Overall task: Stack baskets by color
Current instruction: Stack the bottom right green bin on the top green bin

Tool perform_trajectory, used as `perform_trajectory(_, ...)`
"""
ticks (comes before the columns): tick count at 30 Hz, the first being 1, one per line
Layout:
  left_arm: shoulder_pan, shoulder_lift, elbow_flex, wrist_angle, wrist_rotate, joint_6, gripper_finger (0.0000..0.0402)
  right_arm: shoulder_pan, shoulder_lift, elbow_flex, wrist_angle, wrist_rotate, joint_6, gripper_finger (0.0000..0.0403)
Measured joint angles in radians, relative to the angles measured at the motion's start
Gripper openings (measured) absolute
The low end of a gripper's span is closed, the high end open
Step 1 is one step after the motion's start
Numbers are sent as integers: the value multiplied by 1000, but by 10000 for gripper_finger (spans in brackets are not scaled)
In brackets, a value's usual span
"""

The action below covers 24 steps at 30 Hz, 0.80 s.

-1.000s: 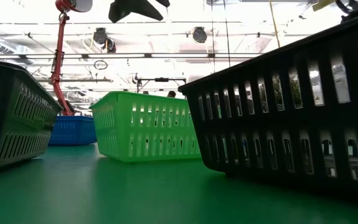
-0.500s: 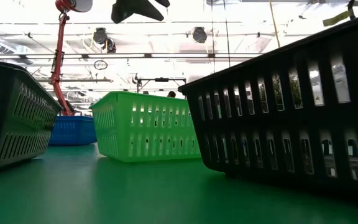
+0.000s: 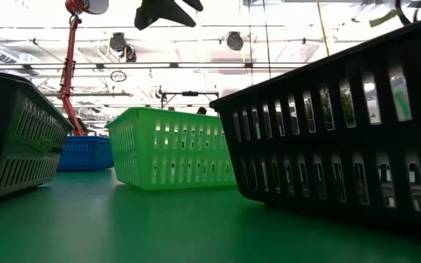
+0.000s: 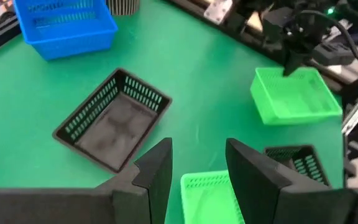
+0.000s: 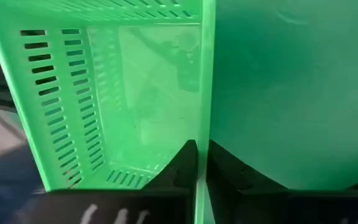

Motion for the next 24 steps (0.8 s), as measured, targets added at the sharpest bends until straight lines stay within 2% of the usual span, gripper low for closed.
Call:
perform_trajectory(5, 30, 0, 18, 49, 35, 48, 152, -143, 5, 133, -78, 1, -71, 7)
perform_trajectory(9, 48, -2, 64, 54, 37, 151, 161, -277, 53, 262, -171, 0, -177, 7)
perform_trajectory(12, 65, -1, 95, 47, 37, 209, 193, -380, 113, 364, -224, 0, -276, 7)
perform_trajectory(15, 96, -1, 138, 39, 43, 198, 240, -470, 193, 458, -247, -2, -384, 7)
perform_trajectory(19, 148, -1, 214, -85, 46, 168, 299, -569, 299, 572, -250, -10, -489, 7)
perform_trajectory(24, 193, -2, 271, -223, 44, 183, 329, -670, 408, 678, -214, -9, -586, 7)
